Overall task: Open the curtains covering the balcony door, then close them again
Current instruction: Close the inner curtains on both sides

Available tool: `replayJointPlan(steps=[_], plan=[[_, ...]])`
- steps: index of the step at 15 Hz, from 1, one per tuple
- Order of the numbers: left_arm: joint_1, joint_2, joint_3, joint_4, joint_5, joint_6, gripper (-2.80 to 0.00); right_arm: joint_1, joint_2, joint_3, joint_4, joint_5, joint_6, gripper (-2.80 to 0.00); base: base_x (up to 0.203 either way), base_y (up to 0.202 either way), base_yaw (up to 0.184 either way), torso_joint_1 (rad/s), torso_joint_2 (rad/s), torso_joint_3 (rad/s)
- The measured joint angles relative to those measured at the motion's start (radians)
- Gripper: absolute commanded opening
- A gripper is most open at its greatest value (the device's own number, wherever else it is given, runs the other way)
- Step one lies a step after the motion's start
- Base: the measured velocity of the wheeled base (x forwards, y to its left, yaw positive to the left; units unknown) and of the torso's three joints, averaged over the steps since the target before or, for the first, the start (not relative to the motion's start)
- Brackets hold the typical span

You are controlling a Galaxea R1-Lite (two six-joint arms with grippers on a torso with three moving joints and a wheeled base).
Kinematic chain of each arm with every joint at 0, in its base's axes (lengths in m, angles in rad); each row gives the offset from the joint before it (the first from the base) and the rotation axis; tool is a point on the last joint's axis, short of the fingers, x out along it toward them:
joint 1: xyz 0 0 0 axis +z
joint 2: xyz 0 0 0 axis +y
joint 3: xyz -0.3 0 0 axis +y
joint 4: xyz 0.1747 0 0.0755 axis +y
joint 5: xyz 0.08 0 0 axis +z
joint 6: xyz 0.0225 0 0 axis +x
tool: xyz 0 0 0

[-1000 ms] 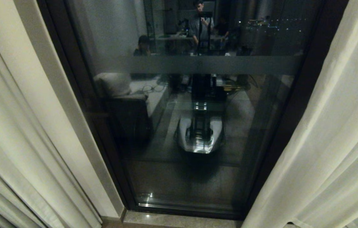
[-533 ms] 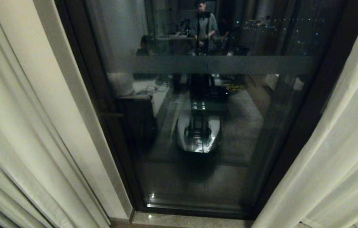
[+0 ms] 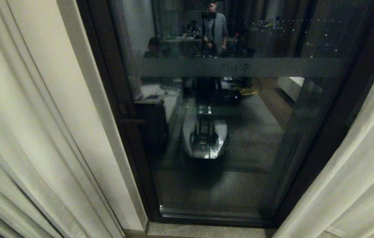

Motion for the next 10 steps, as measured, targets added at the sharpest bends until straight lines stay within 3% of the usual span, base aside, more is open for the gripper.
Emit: replayJointPlan(steps=[4, 10], plan=[[0.000, 0.000, 0.000, 0.000, 0.001, 0.003, -2.80, 0.000, 0.000, 0.000, 0.000, 0.000, 0.000, -2.80, 0.000, 0.148, -0.003, 0.002, 0.00, 0.001], [0.000, 0.000, 0.000, 0.002, 0.000, 0.003, -2.80, 0.000, 0.000, 0.000, 0.000, 0.000, 0.000, -2.80, 0.000, 0.000, 0.000, 0.000, 0.00, 0.000]])
